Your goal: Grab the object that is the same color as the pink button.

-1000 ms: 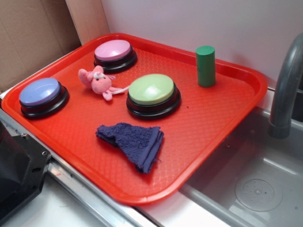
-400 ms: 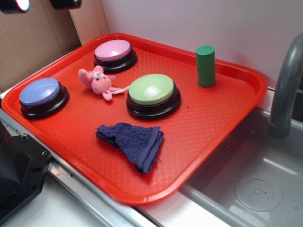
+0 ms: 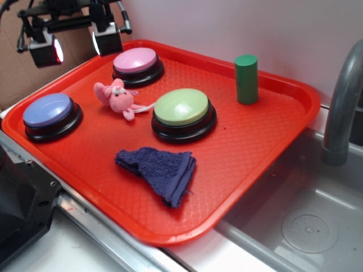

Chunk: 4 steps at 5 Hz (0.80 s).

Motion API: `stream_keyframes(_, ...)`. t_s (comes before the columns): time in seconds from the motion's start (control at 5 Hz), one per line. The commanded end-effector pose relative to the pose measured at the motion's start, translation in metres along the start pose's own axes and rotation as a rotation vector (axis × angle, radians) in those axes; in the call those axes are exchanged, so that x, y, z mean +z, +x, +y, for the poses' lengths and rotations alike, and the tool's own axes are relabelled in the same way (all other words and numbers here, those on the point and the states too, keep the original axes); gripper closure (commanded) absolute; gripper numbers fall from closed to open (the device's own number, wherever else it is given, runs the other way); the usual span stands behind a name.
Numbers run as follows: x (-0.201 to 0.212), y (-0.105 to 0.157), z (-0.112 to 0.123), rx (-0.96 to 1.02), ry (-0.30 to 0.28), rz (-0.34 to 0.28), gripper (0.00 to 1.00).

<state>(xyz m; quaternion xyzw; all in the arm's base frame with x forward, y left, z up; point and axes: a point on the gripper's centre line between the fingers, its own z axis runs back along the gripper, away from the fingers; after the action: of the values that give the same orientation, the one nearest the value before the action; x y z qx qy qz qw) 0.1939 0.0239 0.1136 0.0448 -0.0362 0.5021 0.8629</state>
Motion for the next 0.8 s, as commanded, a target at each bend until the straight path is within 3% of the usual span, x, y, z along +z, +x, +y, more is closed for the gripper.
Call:
stream_keyframes(0.0,-0.041,0.036,-0.001,0.123,0.05,-0.078,0.0)
stream_keyframes(0.2,-0.054,0.035,-0.012,0.106,0.034,-0.067,0.0)
stream_keyframes(0.4,-0.063,0.033,-0.015,0.066,-0.025,-0.042,0.0)
stream_keyframes(0.6,-0.069,0.025,-0.021,0.023,-0.067,-0.063,0.0)
